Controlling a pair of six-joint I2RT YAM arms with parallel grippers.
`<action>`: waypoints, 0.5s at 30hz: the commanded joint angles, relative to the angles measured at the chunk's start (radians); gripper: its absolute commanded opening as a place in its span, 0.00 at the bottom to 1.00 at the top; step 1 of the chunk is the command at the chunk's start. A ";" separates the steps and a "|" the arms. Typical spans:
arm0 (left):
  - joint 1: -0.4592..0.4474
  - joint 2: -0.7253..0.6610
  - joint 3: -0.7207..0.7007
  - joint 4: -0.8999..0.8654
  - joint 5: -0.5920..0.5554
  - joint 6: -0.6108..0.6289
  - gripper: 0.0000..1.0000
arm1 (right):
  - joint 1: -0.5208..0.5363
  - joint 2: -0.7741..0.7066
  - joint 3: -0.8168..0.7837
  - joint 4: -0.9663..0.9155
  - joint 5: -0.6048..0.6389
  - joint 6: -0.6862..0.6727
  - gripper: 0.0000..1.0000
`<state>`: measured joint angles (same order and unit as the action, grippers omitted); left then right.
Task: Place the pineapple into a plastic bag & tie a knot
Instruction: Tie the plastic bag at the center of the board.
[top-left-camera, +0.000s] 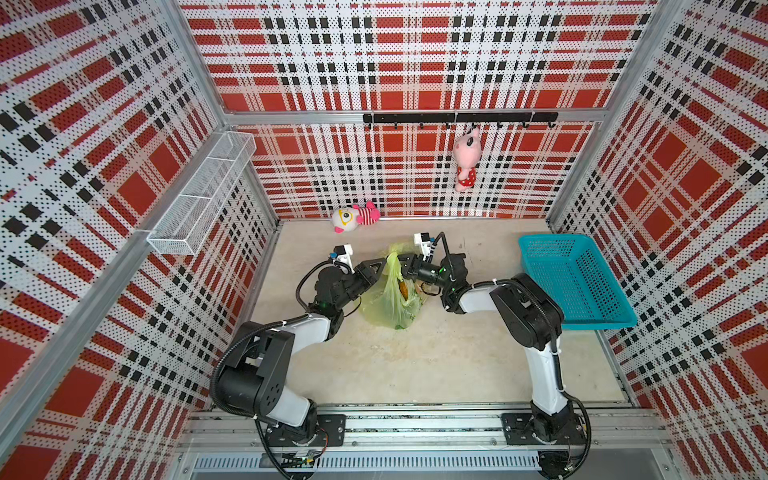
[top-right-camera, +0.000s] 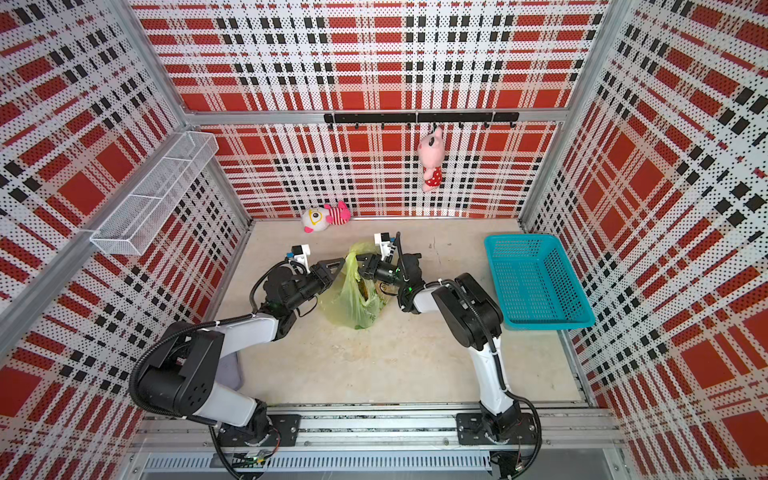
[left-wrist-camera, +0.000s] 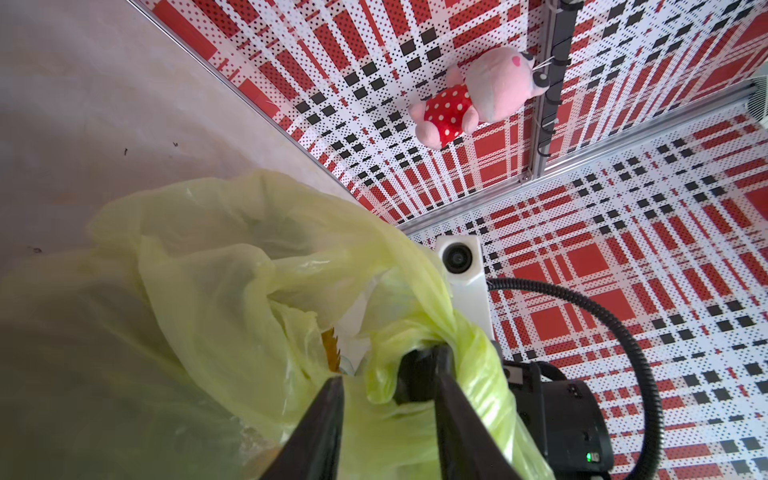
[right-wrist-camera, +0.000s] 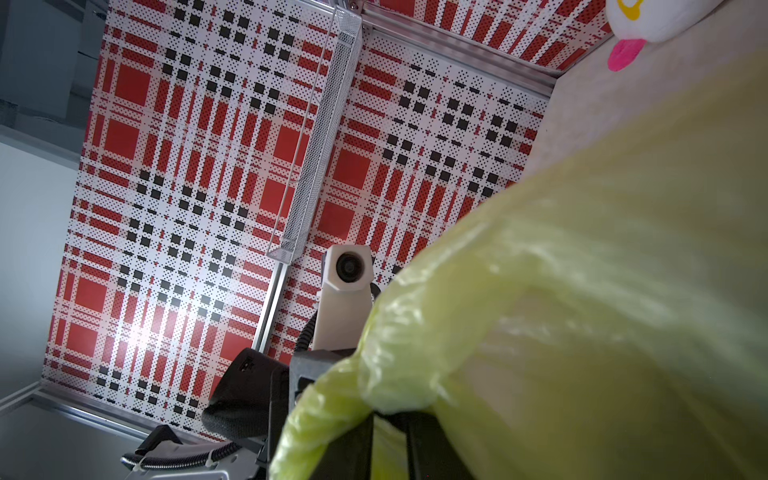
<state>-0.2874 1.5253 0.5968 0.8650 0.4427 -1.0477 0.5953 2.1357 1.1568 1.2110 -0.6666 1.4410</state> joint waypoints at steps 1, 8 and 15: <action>-0.010 0.022 0.006 0.083 0.036 -0.038 0.41 | 0.013 0.007 0.014 0.082 -0.009 0.030 0.17; -0.002 0.048 -0.012 0.172 0.014 -0.109 0.25 | 0.012 0.002 0.006 0.095 -0.003 0.041 0.15; 0.004 0.089 -0.015 0.255 0.015 -0.169 0.31 | 0.012 0.007 0.007 0.103 -0.004 0.049 0.15</action>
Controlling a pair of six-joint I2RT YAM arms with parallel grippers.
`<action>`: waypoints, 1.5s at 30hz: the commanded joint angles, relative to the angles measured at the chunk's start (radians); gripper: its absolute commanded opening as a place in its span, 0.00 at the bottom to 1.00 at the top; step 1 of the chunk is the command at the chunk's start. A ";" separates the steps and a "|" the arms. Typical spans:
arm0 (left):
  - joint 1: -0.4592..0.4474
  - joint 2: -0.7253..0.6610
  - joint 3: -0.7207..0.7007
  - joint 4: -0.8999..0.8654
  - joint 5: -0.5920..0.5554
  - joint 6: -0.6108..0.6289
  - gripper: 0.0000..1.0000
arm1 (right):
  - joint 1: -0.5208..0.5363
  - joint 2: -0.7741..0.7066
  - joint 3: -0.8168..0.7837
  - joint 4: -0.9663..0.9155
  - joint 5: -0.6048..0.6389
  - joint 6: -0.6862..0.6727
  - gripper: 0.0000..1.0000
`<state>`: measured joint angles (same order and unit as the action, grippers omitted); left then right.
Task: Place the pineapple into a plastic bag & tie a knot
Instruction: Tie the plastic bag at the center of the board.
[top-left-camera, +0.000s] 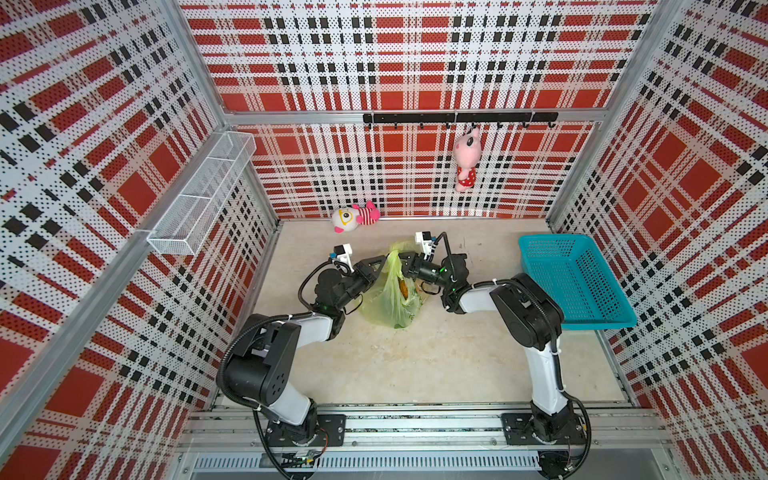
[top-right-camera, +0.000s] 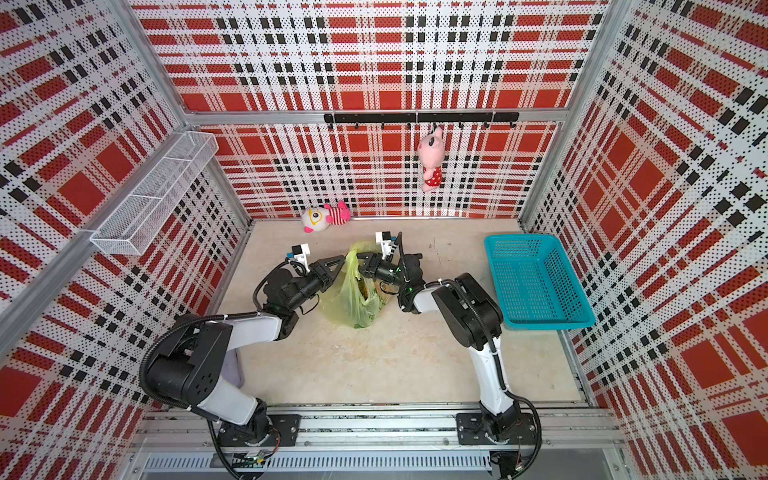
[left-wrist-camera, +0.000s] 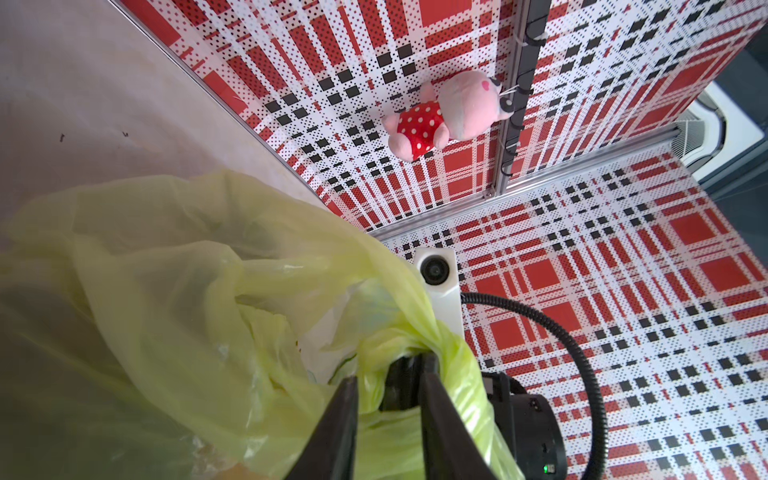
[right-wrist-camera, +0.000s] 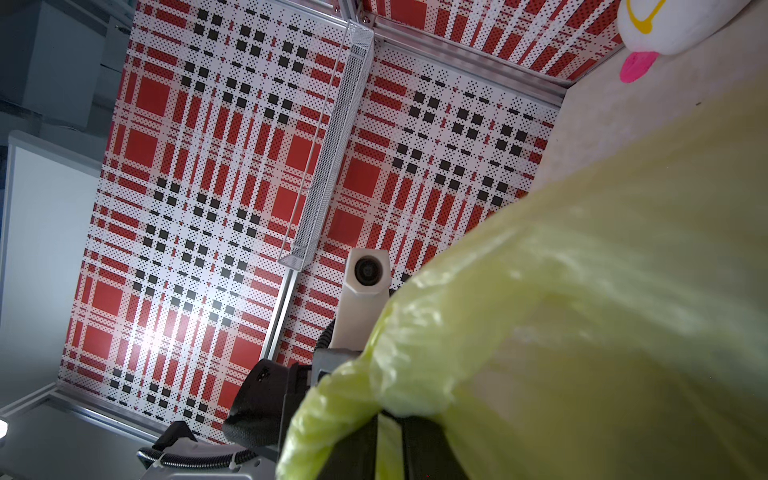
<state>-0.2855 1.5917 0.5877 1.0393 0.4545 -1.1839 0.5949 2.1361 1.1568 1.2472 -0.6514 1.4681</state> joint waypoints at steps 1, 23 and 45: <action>0.004 0.029 -0.006 0.086 0.002 -0.039 0.31 | 0.013 0.008 0.007 0.069 -0.020 0.022 0.15; 0.002 0.130 0.039 0.243 0.057 -0.138 0.32 | 0.013 0.014 0.006 0.079 -0.020 0.037 0.15; 0.030 0.133 0.025 0.346 0.065 -0.176 0.00 | -0.002 -0.001 -0.024 0.079 -0.008 0.023 0.15</action>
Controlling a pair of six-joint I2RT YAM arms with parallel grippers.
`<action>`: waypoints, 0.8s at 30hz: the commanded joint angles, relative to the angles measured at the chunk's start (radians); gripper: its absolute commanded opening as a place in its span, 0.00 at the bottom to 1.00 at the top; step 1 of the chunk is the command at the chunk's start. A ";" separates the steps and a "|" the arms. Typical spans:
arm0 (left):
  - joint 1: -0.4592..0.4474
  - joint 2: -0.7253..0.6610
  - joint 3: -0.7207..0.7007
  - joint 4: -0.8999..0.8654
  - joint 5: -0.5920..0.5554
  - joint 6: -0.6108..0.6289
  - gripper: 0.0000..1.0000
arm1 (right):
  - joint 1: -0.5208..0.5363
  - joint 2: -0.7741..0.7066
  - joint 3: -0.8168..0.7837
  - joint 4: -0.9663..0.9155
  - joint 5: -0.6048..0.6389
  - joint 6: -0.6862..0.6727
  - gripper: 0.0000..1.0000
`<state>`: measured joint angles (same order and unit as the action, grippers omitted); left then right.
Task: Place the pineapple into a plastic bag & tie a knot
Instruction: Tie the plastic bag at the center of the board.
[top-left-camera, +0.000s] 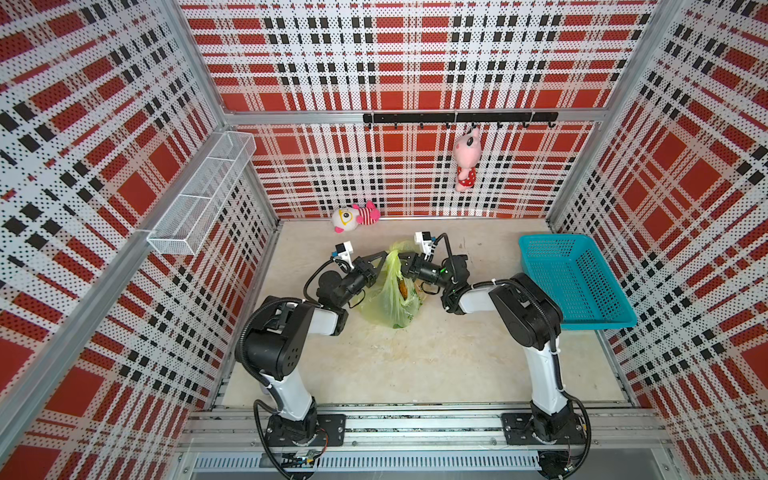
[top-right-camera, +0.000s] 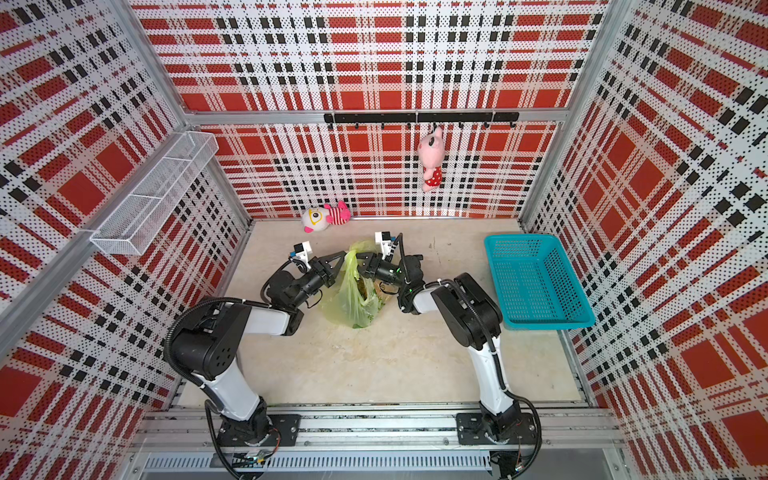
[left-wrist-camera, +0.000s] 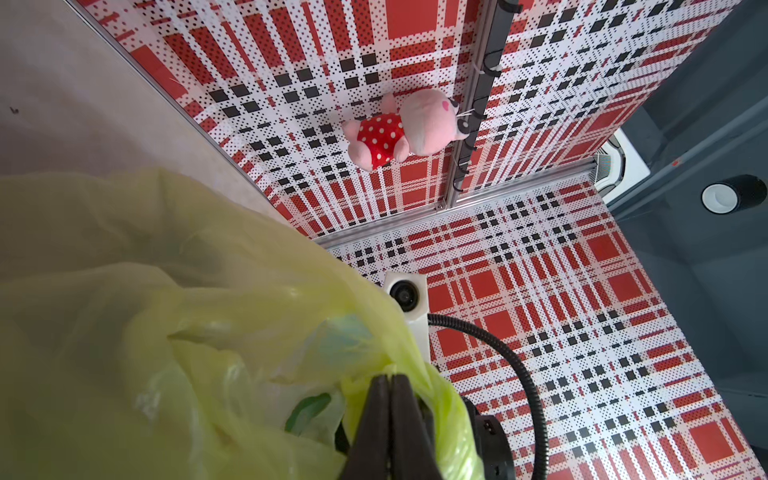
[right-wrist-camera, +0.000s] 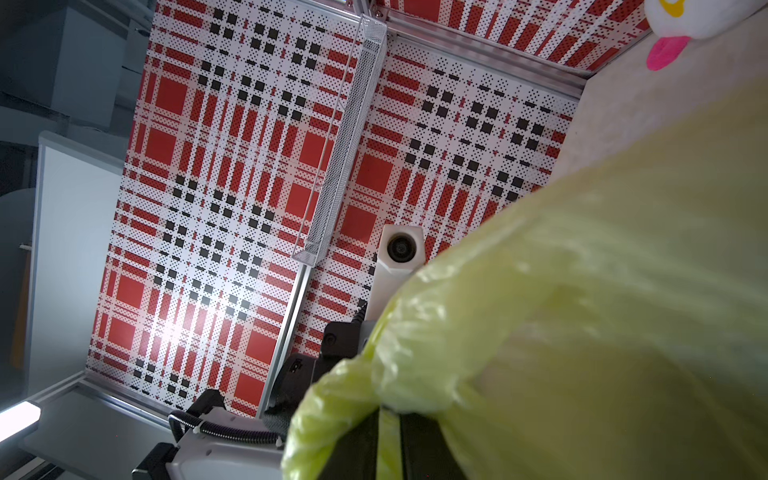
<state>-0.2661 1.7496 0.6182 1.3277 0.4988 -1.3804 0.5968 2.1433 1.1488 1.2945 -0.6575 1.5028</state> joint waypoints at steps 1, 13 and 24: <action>0.010 -0.029 -0.010 0.055 0.021 0.024 0.00 | -0.007 -0.014 -0.025 0.026 0.001 -0.018 0.15; 0.059 -0.084 -0.002 -0.084 0.020 0.138 0.00 | -0.030 -0.135 -0.155 -0.103 0.064 -0.175 0.20; 0.042 -0.085 0.008 -0.129 0.038 0.174 0.00 | -0.044 -0.402 -0.254 -0.576 0.131 -0.618 0.50</action>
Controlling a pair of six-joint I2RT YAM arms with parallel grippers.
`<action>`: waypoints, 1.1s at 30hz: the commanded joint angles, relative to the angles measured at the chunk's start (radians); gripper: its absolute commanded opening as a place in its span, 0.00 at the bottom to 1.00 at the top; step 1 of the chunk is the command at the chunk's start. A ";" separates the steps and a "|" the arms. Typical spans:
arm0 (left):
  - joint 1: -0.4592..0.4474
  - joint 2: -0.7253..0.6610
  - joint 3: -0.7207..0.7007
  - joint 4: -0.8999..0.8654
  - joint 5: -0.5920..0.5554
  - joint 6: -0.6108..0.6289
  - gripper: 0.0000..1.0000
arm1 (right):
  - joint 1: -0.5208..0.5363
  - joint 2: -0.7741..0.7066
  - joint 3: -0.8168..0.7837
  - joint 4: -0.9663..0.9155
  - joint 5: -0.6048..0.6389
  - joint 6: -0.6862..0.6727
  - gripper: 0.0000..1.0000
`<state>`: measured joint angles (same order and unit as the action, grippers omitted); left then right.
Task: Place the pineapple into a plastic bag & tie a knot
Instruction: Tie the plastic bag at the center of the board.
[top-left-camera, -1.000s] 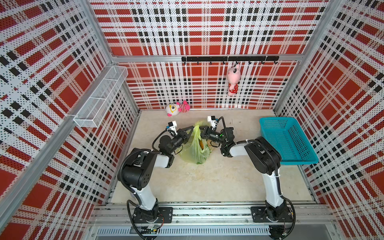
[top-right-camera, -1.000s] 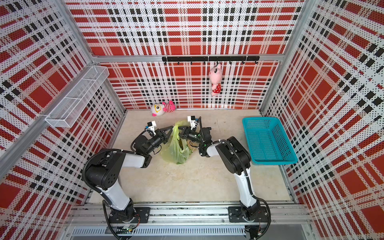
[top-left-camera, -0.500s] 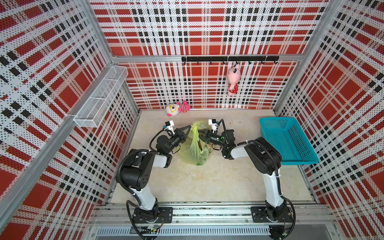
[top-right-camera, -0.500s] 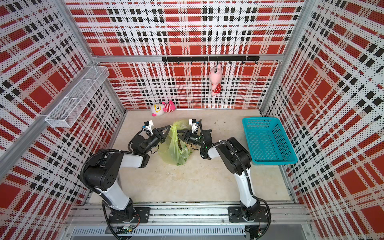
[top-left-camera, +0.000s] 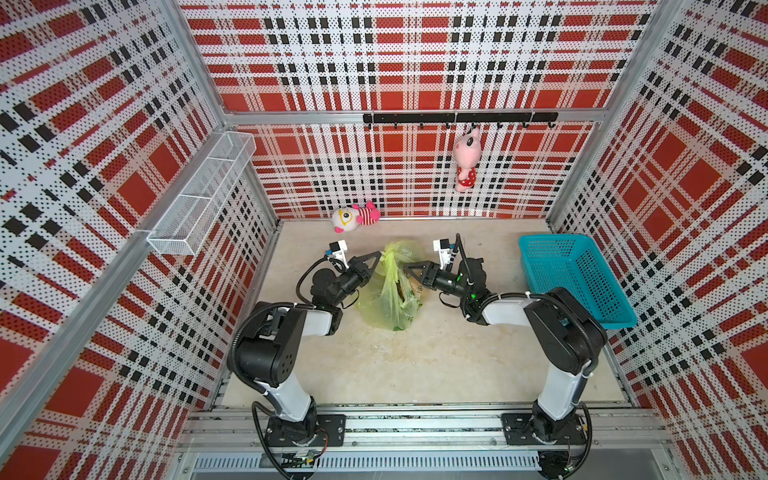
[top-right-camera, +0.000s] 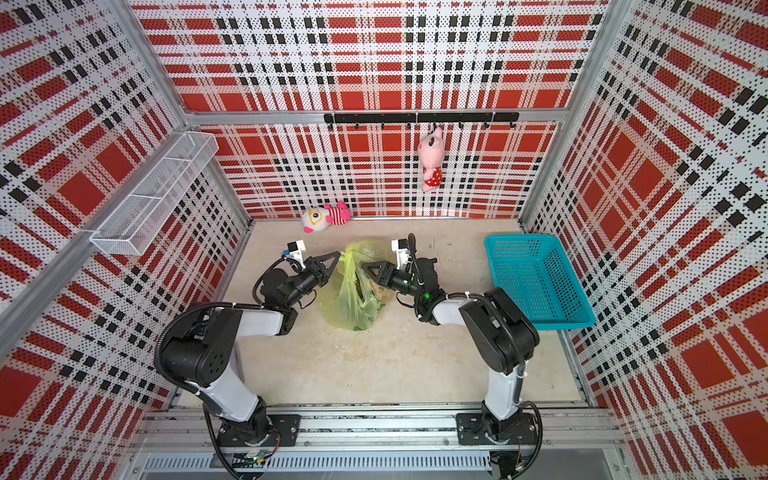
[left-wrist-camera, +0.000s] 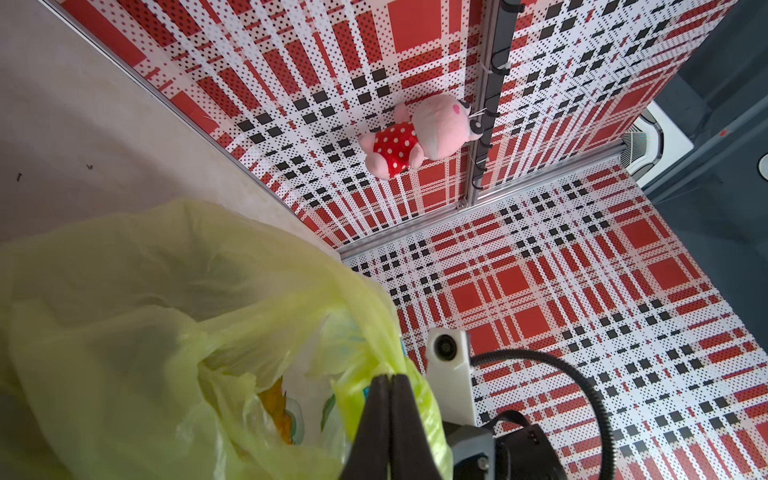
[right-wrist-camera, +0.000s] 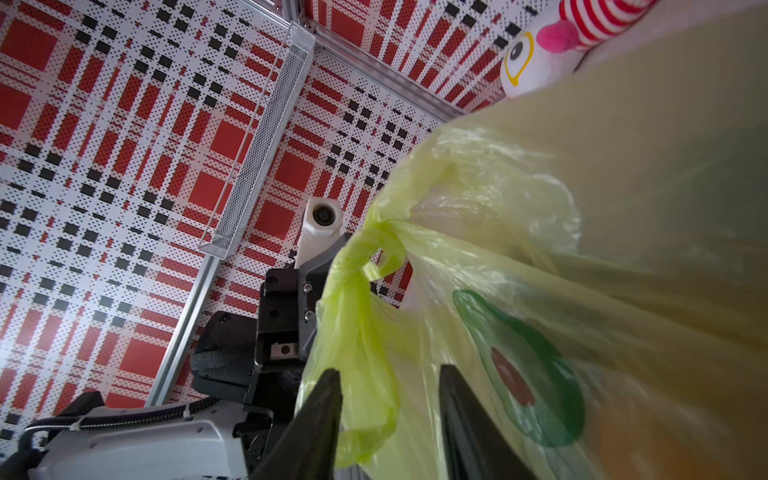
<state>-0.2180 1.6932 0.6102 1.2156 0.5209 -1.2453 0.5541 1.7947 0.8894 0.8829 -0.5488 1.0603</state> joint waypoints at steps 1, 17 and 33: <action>-0.008 -0.031 0.019 -0.024 0.017 0.046 0.00 | 0.004 -0.066 0.013 -0.201 0.023 -0.211 0.52; -0.019 -0.024 0.039 -0.043 0.022 0.053 0.00 | 0.069 0.003 0.222 -0.409 -0.033 -0.392 0.54; -0.001 -0.033 0.044 -0.054 0.027 0.061 0.00 | 0.069 -0.091 0.137 -0.408 -0.055 -0.427 0.07</action>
<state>-0.2276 1.6928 0.6300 1.1633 0.5365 -1.2106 0.6216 1.7634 1.0401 0.4595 -0.6086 0.6518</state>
